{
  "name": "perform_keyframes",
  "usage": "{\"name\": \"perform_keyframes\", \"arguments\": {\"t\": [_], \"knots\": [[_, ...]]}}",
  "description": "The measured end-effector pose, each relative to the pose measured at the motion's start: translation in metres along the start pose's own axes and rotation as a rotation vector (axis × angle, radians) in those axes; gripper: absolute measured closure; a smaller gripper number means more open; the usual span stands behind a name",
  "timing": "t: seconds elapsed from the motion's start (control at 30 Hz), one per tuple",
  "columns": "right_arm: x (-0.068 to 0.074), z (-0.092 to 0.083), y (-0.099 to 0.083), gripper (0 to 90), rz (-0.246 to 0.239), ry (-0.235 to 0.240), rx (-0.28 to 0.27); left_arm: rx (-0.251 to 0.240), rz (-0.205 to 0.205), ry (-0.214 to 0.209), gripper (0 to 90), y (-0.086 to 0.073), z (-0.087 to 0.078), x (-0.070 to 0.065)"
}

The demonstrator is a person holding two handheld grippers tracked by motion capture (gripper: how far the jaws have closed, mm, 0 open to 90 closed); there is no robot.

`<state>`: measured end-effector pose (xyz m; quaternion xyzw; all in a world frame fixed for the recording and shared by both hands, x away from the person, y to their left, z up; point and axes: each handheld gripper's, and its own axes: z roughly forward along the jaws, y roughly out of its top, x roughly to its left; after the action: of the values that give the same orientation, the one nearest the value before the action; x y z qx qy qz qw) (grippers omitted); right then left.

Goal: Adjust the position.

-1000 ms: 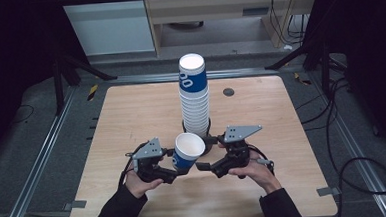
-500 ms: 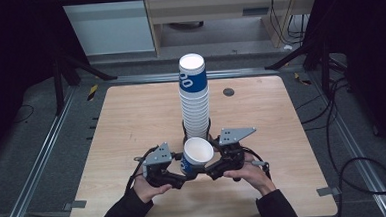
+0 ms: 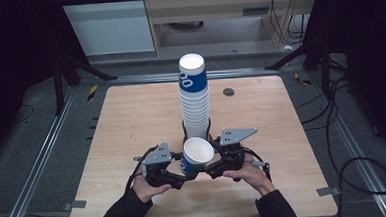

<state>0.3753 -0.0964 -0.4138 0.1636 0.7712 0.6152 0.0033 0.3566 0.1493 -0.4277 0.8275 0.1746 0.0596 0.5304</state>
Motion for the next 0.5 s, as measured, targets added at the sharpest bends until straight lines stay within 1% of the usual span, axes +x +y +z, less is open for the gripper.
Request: {"name": "perform_keyframes", "arguments": {"t": [0.07,0.1,0.13,0.17,0.2,0.23,0.27,0.3,0.33,0.37,0.4,0.43,0.47,0.5], "knots": [[0.0,-0.001,0.0,21.1,-0.003,-0.002,-0.003,0.01,-0.005,0.0,25.8,0.0,0.0,0.001],[0.0,-0.002,0.001,21.2,-0.007,-0.011,-0.007,0.015,-0.007,0.008,25.0,-0.001,0.0,0.001],[0.0,-0.007,0.003,21.2,-0.009,-0.02,-0.022,0.024,-0.008,0.007,24.0,-0.002,0.0,0.002],[0.0,-0.007,0.003,21.2,-0.009,-0.02,-0.022,0.033,-0.007,0.011,24.0,-0.003,0.0,0.003],[0.0,-0.014,0.006,21.2,-0.015,-0.036,-0.037,0.051,-0.007,0.02,23.4,-0.004,0.001,0.004],[0.0,-0.014,0.006,21.2,-0.015,-0.036,-0.037,0.051,-0.007,0.02,22.6,-0.004,0.001,0.004],[0.0,-0.022,0.008,21.2,-0.016,-0.05,-0.052,0.062,-0.008,0.033,22.4,-0.006,0.0,0.006],[0.0,-0.022,0.008,21.2,-0.016,-0.05,-0.052,0.062,-0.008,0.033,22.5,-0.006,0.0,0.006],[-0.001,-0.029,0.01,21.2,-0.024,-0.08,-0.053,0.07,-0.015,0.047,22.3,-0.008,-0.003,0.009],[-0.001,-0.029,0.01,21.2,-0.024,-0.08,-0.053,0.07,-0.015,0.047,22.4,-0.008,-0.003,0.009],[-0.002,-0.035,0.01,21.2,-0.025,-0.105,-0.059,0.072,-0.031,0.058,22.4,-0.009,-0.006,0.014],[-0.002,-0.035,0.01,21.2,-0.025,-0.105,-0.059,0.072,-0.031,0.058,22.3,-0.009,-0.006,0.014],[-0.004,-0.041,0.01,21.1,-0.028,-0.137,-0.063,0.073,-0.047,0.073,22.3,-0.01,-0.009,0.018],[-0.004,-0.041,0.01,21.1,-0.028,-0.137,-0.063,0.073,-0.047,0.073,21.9,-0.01,-0.009,0.018]]}}
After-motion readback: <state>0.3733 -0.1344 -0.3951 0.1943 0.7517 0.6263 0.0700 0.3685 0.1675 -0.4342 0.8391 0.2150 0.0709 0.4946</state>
